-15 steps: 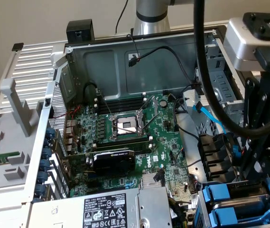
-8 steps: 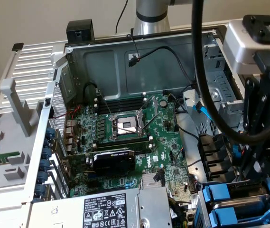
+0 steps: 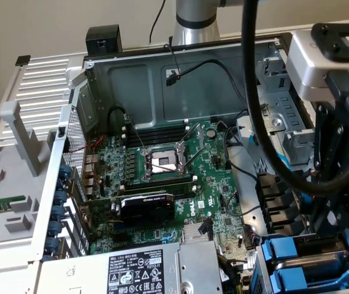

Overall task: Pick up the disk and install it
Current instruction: 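Insert the first disk wire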

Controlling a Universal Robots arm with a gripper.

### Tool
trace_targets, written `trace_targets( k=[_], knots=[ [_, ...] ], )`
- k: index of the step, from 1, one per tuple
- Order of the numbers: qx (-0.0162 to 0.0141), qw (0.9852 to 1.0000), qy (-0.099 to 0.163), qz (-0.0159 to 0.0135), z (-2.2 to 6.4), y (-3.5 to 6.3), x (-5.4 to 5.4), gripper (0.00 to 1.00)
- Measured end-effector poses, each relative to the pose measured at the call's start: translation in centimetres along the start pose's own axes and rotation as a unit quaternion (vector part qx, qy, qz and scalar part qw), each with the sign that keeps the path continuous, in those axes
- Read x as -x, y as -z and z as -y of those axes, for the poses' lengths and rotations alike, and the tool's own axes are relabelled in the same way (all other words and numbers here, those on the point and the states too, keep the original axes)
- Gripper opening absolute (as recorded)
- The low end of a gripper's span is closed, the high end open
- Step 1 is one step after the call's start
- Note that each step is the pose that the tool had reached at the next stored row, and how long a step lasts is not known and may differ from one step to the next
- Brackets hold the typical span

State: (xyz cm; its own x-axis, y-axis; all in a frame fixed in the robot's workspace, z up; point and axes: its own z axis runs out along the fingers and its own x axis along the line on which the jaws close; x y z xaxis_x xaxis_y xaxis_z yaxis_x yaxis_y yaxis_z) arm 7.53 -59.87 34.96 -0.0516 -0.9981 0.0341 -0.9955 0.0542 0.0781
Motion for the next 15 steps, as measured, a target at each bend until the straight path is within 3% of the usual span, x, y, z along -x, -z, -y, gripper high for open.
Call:
trace_targets(
  k=[5, 15],
  knots=[
    [-0.0036, 1.0000, 0.002, -0.0001, -0.01, -0.06, -0.04, 0.17],
    [-0.0040, 0.9999, 0.012, -0.0010, -0.03, -0.14, -0.03, 0.17]
  ],
)
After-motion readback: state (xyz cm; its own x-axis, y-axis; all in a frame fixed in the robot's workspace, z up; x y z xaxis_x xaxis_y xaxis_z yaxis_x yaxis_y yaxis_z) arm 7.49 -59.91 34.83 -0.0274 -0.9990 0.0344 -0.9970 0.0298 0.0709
